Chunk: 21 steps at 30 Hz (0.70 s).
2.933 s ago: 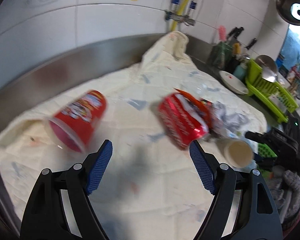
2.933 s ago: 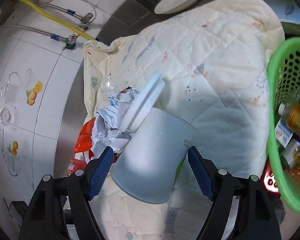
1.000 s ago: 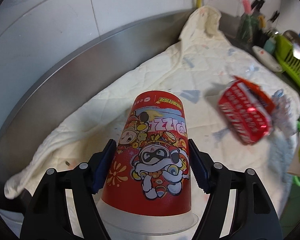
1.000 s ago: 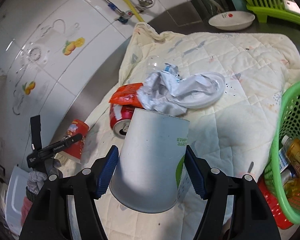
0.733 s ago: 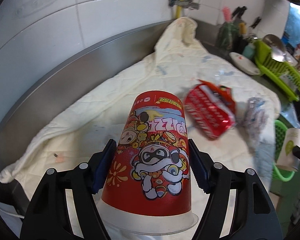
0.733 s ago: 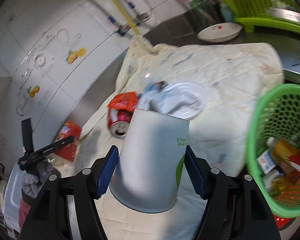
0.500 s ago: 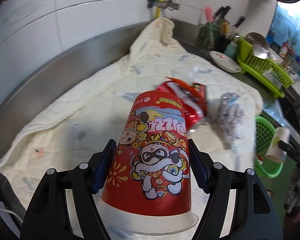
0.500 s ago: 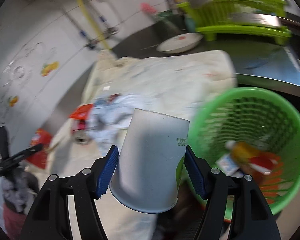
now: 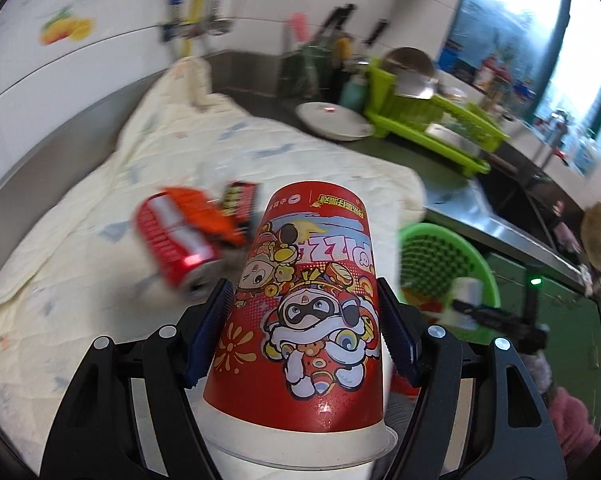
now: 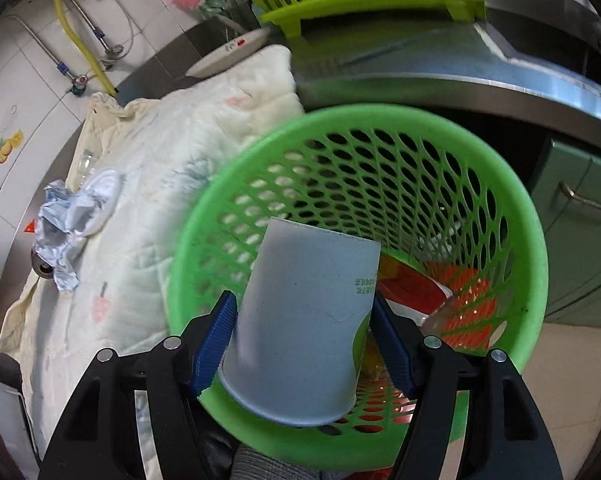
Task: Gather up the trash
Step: 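Carry the white paper cup with the right tool and drop it into the green basket, then carry the red printed cup with the left tool and release it into the basket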
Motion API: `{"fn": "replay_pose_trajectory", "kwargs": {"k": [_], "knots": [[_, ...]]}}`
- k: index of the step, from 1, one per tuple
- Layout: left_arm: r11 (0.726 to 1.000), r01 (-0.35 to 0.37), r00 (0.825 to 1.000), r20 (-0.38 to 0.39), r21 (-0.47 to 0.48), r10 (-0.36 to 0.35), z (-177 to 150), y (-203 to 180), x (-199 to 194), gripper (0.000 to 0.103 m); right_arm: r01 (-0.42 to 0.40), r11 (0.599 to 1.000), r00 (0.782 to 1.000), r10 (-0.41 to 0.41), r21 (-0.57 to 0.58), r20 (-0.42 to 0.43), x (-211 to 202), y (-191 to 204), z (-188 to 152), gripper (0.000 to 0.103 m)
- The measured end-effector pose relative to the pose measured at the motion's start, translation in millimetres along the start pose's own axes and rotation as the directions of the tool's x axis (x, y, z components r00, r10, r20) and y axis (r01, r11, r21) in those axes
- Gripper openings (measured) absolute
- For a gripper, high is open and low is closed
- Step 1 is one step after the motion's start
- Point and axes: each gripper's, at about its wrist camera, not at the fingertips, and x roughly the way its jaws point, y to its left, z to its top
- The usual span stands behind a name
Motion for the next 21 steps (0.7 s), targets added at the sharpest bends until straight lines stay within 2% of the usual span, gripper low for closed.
{"fn": "replay_pose_trajectory", "kwargs": {"k": [3, 7, 13, 21], "knots": [[0.998, 0.050, 0.999, -0.010, 0.030, -0.049, 5.4, -30.7, 15.1, 0.070, -0.019, 1.000, 1.000, 0.019, 0.012, -0.002, 2.3, -7.1, -1.7, 0.070], [0.992, 0.099, 0.995, -0.026, 0.084, -0.097, 8.9, -73.8, 37.4, 0.070, -0.042, 0.999, 0.999, 0.042, 0.023, 0.012, -2.6, -10.9, -1.2, 0.070], [0.977, 0.166, 0.985, -0.075, 0.136, -0.157, 9.3, -129.3, 77.4, 0.070, -0.060, 0.998, 0.997, 0.059, 0.008, 0.053, -32.1, -18.0, -4.8, 0.074], [0.965, 0.172, 0.975, -0.173, 0.198, -0.138, -3.1, -183.6, 146.1, 0.070, -0.015, 0.999, 0.987, 0.019, -0.029, 0.160, -91.2, -34.7, -20.3, 0.078]]}}
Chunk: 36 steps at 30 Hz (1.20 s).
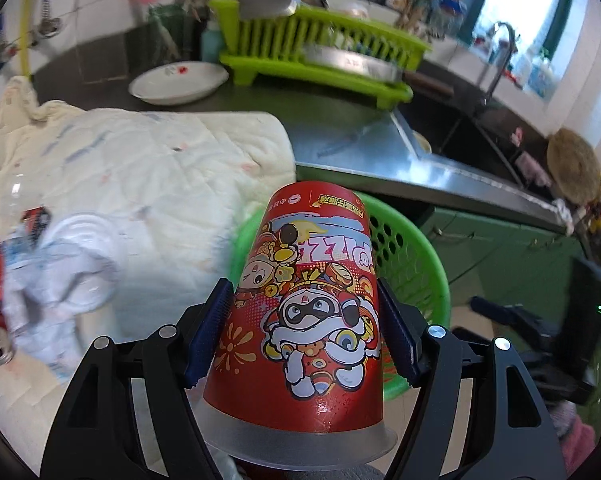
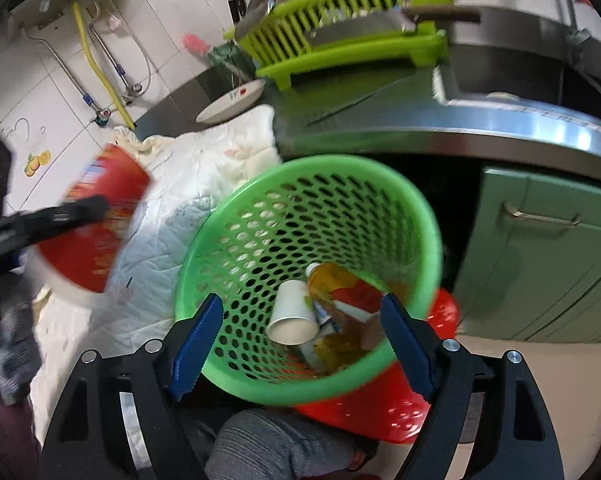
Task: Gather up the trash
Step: 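Carry the red printed cup with the left tool and release it into the basket, then grasp the crumpled paper with the left tool while the right tool moves to the white plastic lid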
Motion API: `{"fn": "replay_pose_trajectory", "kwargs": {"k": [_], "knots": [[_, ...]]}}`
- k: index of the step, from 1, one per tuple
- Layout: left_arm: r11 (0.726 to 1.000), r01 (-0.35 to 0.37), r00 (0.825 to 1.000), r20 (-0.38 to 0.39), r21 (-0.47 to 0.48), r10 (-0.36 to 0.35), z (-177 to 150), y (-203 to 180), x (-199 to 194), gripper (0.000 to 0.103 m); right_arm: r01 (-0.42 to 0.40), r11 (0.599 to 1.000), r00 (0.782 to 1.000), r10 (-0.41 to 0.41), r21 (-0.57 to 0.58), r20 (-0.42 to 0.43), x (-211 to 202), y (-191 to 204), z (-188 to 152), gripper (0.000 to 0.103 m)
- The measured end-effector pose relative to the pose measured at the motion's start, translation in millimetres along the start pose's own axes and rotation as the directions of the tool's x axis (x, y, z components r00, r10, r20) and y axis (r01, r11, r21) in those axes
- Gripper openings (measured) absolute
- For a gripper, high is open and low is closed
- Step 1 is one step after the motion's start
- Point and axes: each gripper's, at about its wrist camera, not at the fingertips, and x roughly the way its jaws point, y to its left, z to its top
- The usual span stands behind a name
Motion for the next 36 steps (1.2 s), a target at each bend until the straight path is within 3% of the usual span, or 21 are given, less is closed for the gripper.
{"fn": "replay_pose_trajectory", "kwargs": {"k": [10, 15, 18, 28, 36], "knots": [[0.994, -0.065, 0.993, -0.092, 0.084, 0.072, 2.8, -28.1, 75.0, 0.071, 0.015, 1.000, 1.000, -0.014, -0.006, 0.022, -17.8, -19.0, -16.2, 0.081], [0.996, -0.071, 0.992, -0.104, 0.053, 0.076, -1.5, -20.4, 86.0, 0.081, 0.000, 1.000, 1.000, 0.000, 0.000, 0.013, -16.0, -21.7, -20.8, 0.081], [0.997, -0.059, 0.993, -0.103, 0.039, 0.063, -3.0, -16.3, 85.0, 0.081, 0.000, 1.000, 1.000, 0.000, 0.001, 0.006, -13.2, -20.7, -22.1, 0.081], [0.997, -0.080, 0.997, -0.022, 0.006, 0.080, -19.4, 3.6, 30.6, 0.081, -0.031, 0.998, 0.999, 0.031, -0.047, 0.012, -14.9, 7.7, -18.0, 0.081], [0.990, -0.132, 0.990, 0.049, -0.043, 0.134, -37.9, 36.6, -24.6, 0.081, -0.077, 0.991, 0.997, 0.079, -0.109, 0.013, -12.8, 48.9, -8.8, 0.081]]}}
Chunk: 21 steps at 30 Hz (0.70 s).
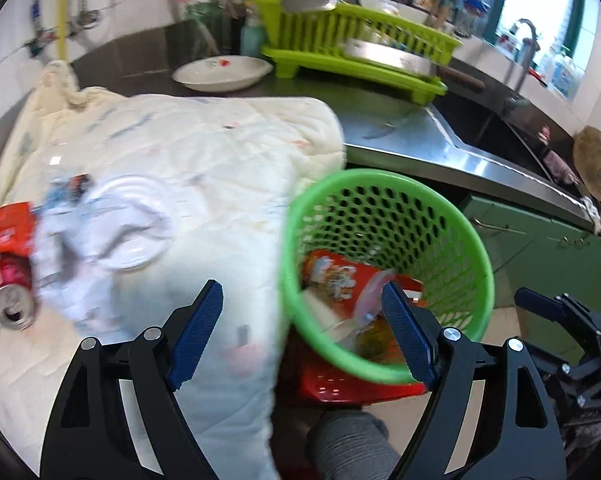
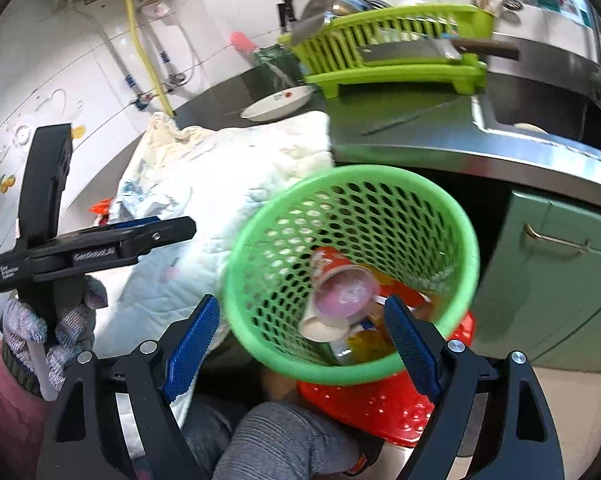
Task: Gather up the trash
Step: 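Grasp the crumpled paper with the left tool while the right tool moves to the white plastic lid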
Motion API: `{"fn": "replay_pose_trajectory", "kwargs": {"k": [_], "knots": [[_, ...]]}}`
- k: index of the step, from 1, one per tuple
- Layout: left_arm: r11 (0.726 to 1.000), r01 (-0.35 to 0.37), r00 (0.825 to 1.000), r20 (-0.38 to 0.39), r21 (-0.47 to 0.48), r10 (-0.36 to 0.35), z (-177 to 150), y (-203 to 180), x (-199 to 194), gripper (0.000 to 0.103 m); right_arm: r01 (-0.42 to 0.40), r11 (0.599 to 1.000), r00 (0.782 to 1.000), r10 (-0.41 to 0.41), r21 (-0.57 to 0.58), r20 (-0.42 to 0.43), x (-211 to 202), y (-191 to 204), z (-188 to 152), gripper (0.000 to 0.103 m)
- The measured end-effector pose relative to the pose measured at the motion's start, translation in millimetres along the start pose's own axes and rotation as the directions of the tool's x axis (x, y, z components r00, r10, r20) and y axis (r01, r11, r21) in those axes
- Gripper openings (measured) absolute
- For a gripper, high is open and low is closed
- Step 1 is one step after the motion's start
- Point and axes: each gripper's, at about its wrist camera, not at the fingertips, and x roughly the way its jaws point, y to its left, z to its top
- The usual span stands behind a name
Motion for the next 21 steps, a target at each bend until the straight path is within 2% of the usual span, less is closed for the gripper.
{"fn": "replay_pose_trajectory", "kwargs": {"k": [6, 10, 12, 17, 21], "knots": [[0.995, -0.063, 0.996, 0.062, -0.074, 0.068, -3.9, 44.8, -34.2, 0.081, -0.035, 0.998, 0.999, 0.035, -0.045, 0.001, 4.6, 31.9, 4.3, 0.081], [0.983, -0.138, 0.984, 0.099, -0.117, 0.150, -4.0, 75.5, -50.4, 0.080, -0.052, 0.996, 0.999, 0.052, -0.071, -0.007, 8.6, 49.1, 5.1, 0.081], [0.978, -0.160, 0.979, 0.107, -0.136, 0.175, -3.6, 89.0, -54.2, 0.075, -0.057, 0.995, 0.998, 0.056, -0.084, -0.008, 10.8, 55.3, 6.2, 0.081], [0.961, -0.188, 0.975, 0.081, -0.201, 0.208, -3.4, 124.9, -48.5, 0.070, -0.068, 0.993, 0.998, 0.066, -0.094, -0.019, 18.0, 64.0, 7.2, 0.081], [0.957, -0.180, 0.978, 0.059, -0.227, 0.198, -4.8, 138.9, -38.4, 0.069, -0.073, 0.993, 0.997, 0.071, -0.098, -0.030, 23.1, 68.5, 6.8, 0.081]]}}
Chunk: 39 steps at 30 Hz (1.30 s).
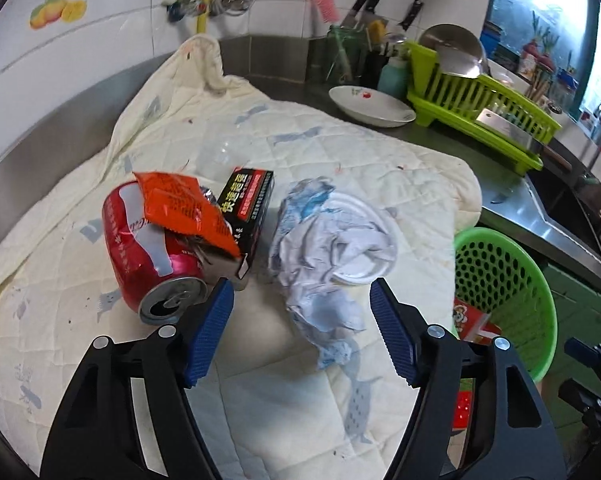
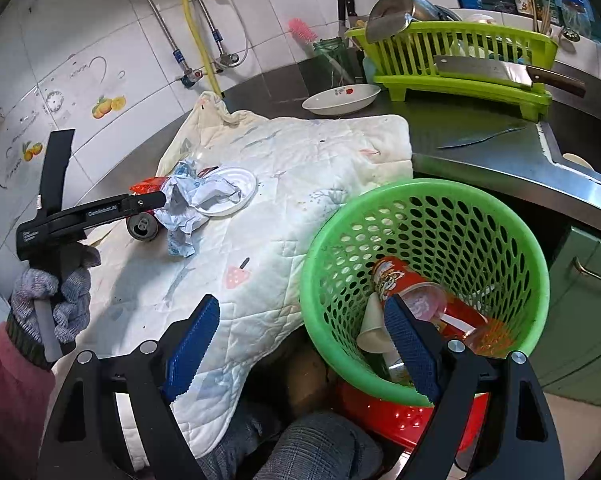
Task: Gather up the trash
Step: 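Grasp the crumpled paper with the left tool while the right tool moves to the white plastic lid, then close the right tool on the white plastic lid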
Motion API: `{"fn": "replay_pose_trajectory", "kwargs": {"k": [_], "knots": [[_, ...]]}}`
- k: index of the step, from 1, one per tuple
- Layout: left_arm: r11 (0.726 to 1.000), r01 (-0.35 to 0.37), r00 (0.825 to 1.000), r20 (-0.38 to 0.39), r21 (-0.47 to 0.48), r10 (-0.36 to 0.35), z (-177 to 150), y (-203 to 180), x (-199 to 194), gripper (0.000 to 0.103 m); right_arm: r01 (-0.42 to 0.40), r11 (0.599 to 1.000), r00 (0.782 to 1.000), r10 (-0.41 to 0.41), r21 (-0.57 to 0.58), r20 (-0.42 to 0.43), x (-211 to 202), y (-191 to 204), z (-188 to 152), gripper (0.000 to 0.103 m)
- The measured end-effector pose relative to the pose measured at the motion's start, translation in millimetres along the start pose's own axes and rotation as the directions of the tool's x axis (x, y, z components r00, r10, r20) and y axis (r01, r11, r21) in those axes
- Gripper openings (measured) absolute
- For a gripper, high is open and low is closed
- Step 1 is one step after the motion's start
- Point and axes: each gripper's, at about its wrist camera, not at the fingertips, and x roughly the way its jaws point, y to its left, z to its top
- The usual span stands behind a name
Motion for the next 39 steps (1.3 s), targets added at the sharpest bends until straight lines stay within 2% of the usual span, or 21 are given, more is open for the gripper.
{"fn": "replay_pose_trajectory", "kwargs": {"k": [10, 12, 13, 15, 18, 31, 39], "knots": [[1.000, 0.007, 0.999, -0.049, -0.024, -0.008, -1.0, 7.6, 28.3, 0.055, -0.004, 1.000, 1.000, 0.004, -0.007, -0.023, 13.1, 3.2, 2.2, 0.081], [1.000, 0.011, 0.998, -0.056, -0.028, -0.013, -0.5, 7.9, 33.2, 0.043, -0.002, 1.000, 1.000, 0.001, -0.009, -0.027, 14.9, 3.7, 1.8, 0.081], [0.999, 0.014, 0.998, -0.061, -0.033, -0.016, -0.8, 8.8, 35.1, 0.040, -0.002, 1.000, 1.000, 0.002, -0.008, -0.029, 15.7, 3.5, 1.8, 0.081], [0.999, 0.021, 0.998, -0.065, -0.046, -0.024, -2.2, 10.3, 37.9, 0.022, -0.002, 1.000, 0.999, 0.001, -0.009, -0.036, 17.8, 3.6, 2.3, 0.081], [0.998, 0.029, 0.998, -0.059, -0.047, -0.032, -4.6, 10.5, 34.7, 0.014, 0.000, 1.000, 0.999, 0.000, -0.013, -0.041, 20.1, 5.1, 2.8, 0.081], [0.996, 0.036, 0.999, 0.018, -0.080, -0.034, -16.3, 30.4, -20.4, 0.010, -0.024, 0.995, 0.998, 0.019, -0.092, -0.056, 35.7, 35.1, 15.6, 0.081], [0.995, 0.007, 0.997, 0.075, -0.104, 0.001, -26.1, 56.9, -65.7, 0.010, -0.038, 0.977, 0.997, 0.024, -0.208, -0.069, 65.5, 65.2, 35.0, 0.090]]}}
